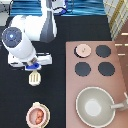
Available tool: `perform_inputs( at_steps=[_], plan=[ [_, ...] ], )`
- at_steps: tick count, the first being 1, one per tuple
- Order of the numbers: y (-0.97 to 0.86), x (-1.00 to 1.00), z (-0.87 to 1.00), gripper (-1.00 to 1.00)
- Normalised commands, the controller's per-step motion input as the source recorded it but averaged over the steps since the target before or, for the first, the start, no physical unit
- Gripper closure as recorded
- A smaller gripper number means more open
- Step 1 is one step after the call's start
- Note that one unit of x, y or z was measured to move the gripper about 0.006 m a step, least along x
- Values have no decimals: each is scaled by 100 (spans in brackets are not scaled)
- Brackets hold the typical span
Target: Take the lid off the pot, put the pot on the plate, and use the tool to push the pot to the front of the table.
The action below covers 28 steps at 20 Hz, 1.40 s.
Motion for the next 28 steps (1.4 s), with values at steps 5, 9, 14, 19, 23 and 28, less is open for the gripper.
perform_inputs(
  at_steps=[5, 9, 14, 19, 23, 28],
  plan=[
    [37, -96, -96, 100],
    [33, -72, -64, 100],
    [37, -29, 38, -100],
    [37, -30, 66, -100],
    [37, -34, 70, -100],
    [31, -25, 89, -100]
  ],
)
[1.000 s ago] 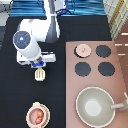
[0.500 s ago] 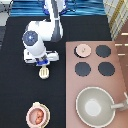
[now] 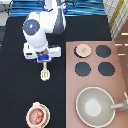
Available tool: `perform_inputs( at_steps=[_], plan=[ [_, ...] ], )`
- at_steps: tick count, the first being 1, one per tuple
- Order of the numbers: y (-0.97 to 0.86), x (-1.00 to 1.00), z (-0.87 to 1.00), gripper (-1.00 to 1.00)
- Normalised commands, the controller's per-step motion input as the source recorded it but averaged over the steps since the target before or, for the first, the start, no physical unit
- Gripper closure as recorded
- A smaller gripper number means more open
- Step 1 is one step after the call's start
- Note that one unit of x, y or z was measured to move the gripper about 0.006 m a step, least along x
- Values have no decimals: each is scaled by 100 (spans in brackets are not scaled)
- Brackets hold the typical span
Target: Take the lid off the pot, put the pot on the plate, and use the tool to push the pot to the front of the table.
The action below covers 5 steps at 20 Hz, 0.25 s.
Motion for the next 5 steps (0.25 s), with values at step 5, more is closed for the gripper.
perform_inputs(
  at_steps=[5],
  plan=[
    [-2, 0, 88, -100]
  ],
)
